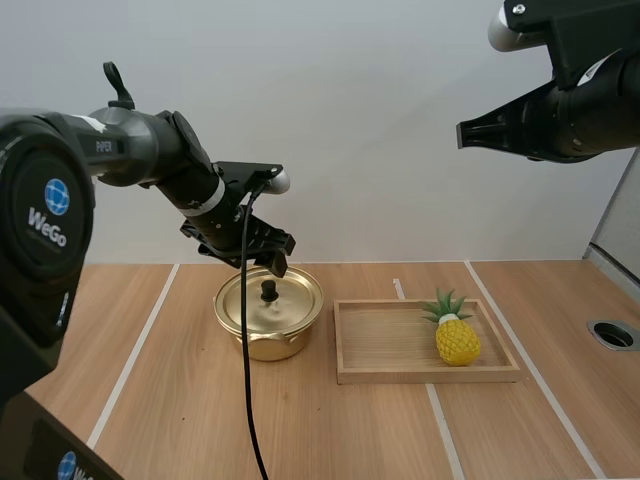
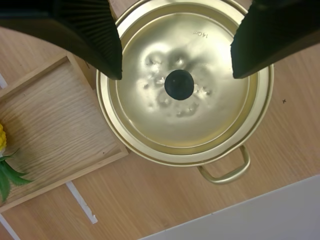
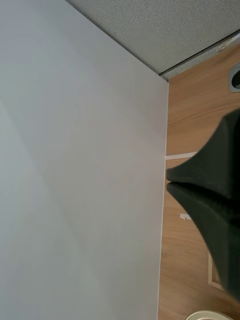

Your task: Open the pot, put the pineapple inside, and close it

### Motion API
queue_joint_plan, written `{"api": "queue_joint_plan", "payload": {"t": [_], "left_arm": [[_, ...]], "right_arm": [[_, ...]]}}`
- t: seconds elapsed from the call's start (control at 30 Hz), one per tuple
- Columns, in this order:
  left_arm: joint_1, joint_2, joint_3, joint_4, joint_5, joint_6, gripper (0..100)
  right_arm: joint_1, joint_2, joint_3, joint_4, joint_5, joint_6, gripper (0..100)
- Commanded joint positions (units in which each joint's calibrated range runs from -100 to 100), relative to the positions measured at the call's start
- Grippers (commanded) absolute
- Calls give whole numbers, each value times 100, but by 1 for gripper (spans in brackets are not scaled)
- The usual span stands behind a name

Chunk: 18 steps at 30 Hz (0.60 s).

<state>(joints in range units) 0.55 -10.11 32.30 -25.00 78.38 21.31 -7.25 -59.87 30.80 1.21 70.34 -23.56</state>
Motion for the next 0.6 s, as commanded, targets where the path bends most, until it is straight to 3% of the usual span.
{"api": "queue_joint_plan", "payload": {"t": [0.0,0.57], "left_arm": [[-17,1,131,-323,-306,159,100],[-17,446,337,-492,-753,425,100]], "right_arm": [[-34,-14,-48,23,39,-29,0],[-34,-14,-48,57,90,-29,0]]}}
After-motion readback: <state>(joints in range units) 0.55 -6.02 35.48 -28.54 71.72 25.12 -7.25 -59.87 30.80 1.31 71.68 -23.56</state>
